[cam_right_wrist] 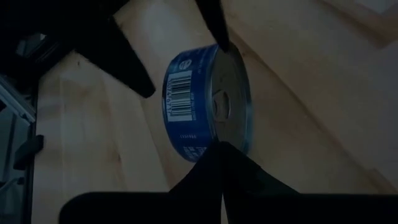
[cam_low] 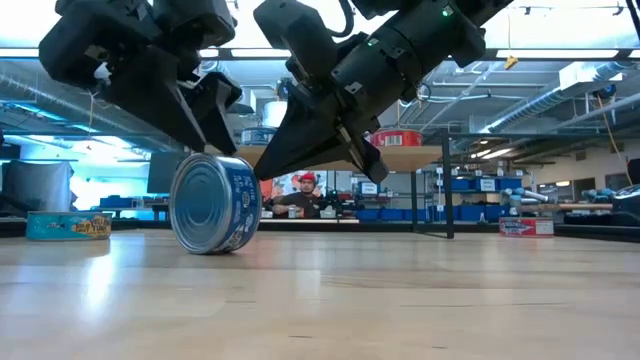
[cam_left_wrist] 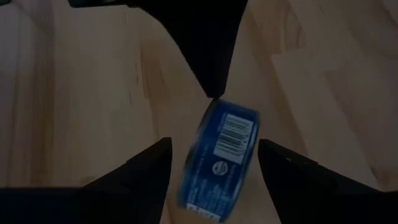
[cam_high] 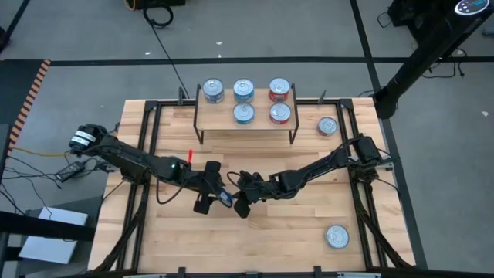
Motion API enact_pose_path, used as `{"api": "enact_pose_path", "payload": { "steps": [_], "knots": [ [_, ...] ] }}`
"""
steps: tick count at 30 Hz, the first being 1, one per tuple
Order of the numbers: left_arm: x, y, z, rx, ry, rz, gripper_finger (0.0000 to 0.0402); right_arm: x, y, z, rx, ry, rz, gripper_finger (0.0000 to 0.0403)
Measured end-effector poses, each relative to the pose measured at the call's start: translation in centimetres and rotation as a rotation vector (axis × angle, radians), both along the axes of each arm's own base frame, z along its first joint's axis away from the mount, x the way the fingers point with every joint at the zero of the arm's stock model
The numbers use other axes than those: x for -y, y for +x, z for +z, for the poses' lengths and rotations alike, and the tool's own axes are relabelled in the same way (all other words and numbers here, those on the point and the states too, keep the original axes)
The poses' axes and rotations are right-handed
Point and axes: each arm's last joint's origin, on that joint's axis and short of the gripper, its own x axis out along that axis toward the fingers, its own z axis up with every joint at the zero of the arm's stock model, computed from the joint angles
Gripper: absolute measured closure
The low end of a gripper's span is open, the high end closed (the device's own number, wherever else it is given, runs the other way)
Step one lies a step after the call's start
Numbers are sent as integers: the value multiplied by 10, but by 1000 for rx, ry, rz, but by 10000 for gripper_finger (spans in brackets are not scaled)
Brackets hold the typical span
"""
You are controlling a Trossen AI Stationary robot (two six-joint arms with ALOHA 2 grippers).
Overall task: Stack canned seafood by type on shelf
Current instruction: Put the blue tuna can on the shelf
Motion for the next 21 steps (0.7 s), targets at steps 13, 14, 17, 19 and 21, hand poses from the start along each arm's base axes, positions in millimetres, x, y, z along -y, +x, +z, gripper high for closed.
{"api": "enact_pose_path", "payload": {
  "steps": [13,14,17,19,21],
  "knots": [
    [-5,-1,-11,-98,0,-26,158,3,1,1,7,6,1,396],
    [-4,0,-11,-93,-2,-26,159,3,1,1,7,6,1,396],
    [-5,-1,-12,-106,-1,-23,167,3,1,1,7,6,3,396],
    [-4,-1,-12,-102,-3,-21,179,3,1,1,7,7,4,396],
    [-5,-1,-12,-104,-14,-7,197,3,1,1,6,10,8,396]
  ]
}}
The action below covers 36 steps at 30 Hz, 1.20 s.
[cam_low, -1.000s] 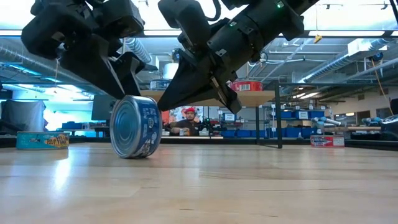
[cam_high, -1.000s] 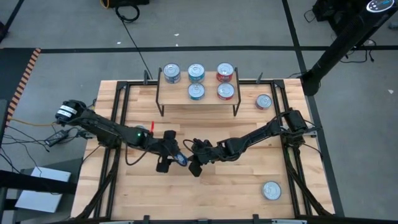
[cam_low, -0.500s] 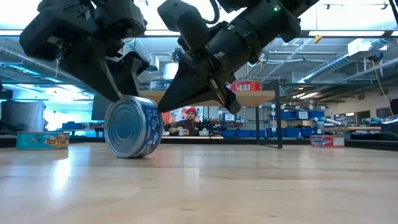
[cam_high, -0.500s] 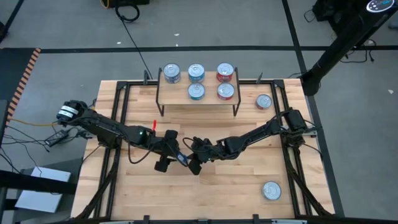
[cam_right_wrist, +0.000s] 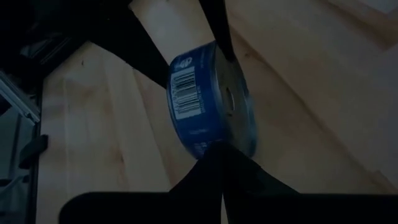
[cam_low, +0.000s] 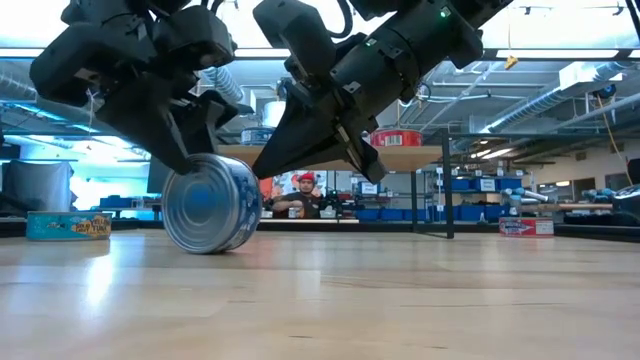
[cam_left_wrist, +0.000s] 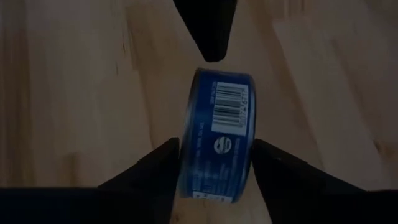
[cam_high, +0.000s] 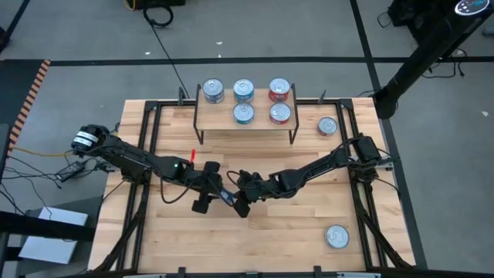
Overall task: Stack canned seafood by type on shelf
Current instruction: Put the blue tuna can on the shelf
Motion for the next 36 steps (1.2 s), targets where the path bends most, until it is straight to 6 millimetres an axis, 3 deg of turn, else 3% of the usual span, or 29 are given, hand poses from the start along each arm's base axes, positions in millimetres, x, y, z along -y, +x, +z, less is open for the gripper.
{"api": "enact_pose_path", "payload": {
  "steps": [5,11,15,18,23,29,32,36],
  "knots": [
    [0,1,0,2,-35,48,252,0,0,0,-1,1,2,396],
    [0,0,0,0,-50,71,253,0,-1,1,-5,-3,16,396],
    [-1,-3,5,-11,-67,129,253,0,-5,18,20,-20,36,396],
    [-3,-1,26,-9,-2,192,253,2,-11,32,18,-40,46,396],
    [-9,3,79,6,203,285,253,4,-26,57,9,-110,46,396],
    [-32,-4,135,29,477,481,253,8,-40,77,-3,-185,21,396],
    [-50,-6,152,41,598,573,253,10,-44,85,8,-212,4,396],
    [-78,-4,154,5,659,640,253,11,-46,87,3,-239,2,396]
  ]
}}
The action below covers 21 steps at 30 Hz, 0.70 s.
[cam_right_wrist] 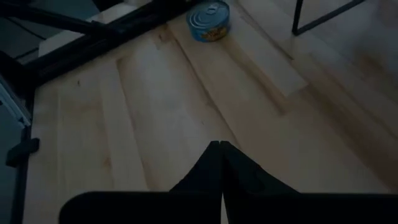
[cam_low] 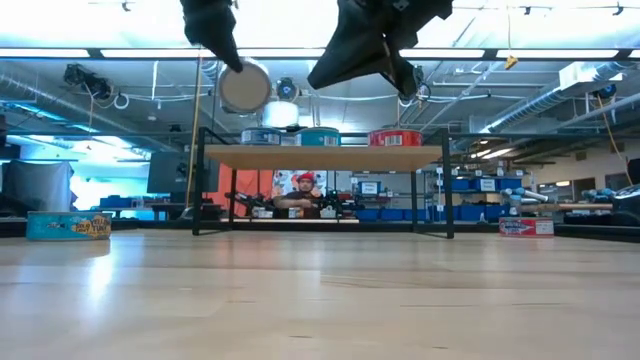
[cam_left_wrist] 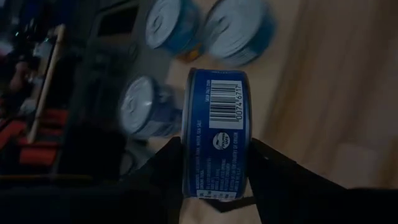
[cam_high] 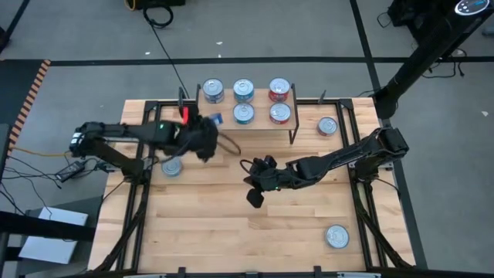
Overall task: Stack canned seafood by type on shelf
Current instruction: Put the blue tuna can on the shelf
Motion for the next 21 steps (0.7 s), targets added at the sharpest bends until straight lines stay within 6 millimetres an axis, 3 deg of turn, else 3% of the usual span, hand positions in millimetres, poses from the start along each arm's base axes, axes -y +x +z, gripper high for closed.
{"api": "enact_pose_path", "payload": {
  "steps": [9,21],
  "knots": [
    [-42,16,-15,-109,-5,42,253,-2,-1,0,-5,-17,-8,396],
    [-62,44,-51,-260,29,87,253,-4,-2,-1,-8,-20,-6,396]
  ]
}}
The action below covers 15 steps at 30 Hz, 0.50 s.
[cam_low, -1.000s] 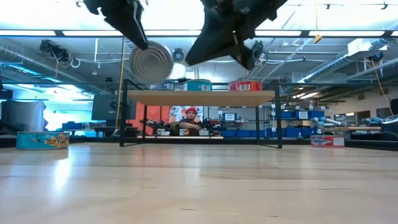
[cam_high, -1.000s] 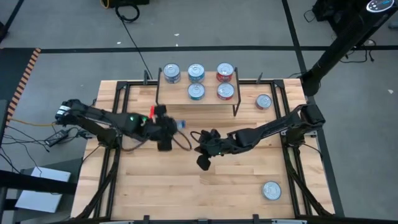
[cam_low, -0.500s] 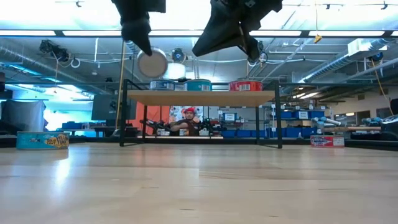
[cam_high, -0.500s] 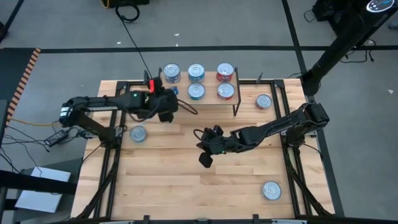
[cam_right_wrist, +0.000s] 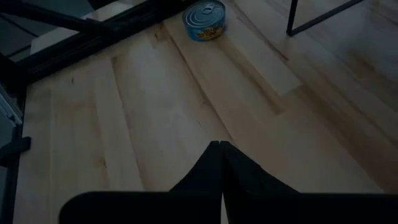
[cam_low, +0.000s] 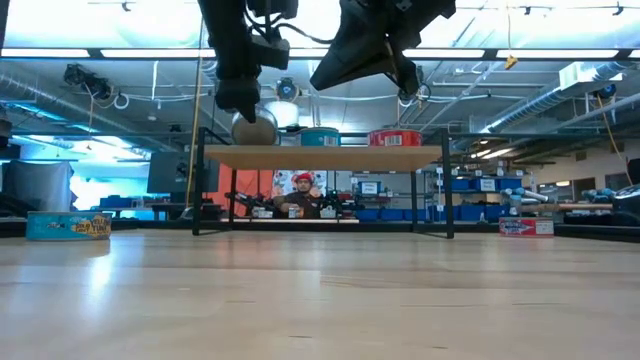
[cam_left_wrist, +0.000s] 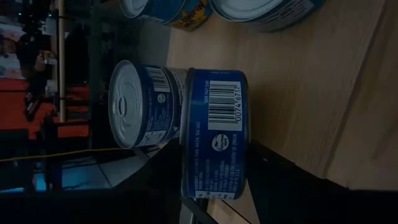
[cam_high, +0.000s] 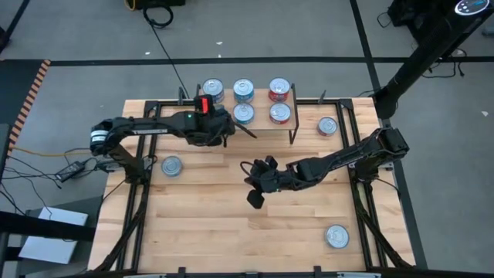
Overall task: Stack canned seafood by type on shelf
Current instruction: Put the blue tuna can on the shelf
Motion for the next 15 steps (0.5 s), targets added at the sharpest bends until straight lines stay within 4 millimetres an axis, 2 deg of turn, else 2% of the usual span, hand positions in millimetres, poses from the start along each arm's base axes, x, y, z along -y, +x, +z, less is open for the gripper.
{"api": "enact_pose_path", "payload": {
  "steps": [4,10,15],
  "knots": [
    [0,0,0,-3,-10,-3,250,-3,-1,0,0,0,9,396],
    [3,-6,-3,-29,-115,-24,181,-4,-1,0,-1,-1,12,396],
    [5,-10,-3,-23,-163,5,171,-4,-1,0,-8,-17,23,396]
  ]
}}
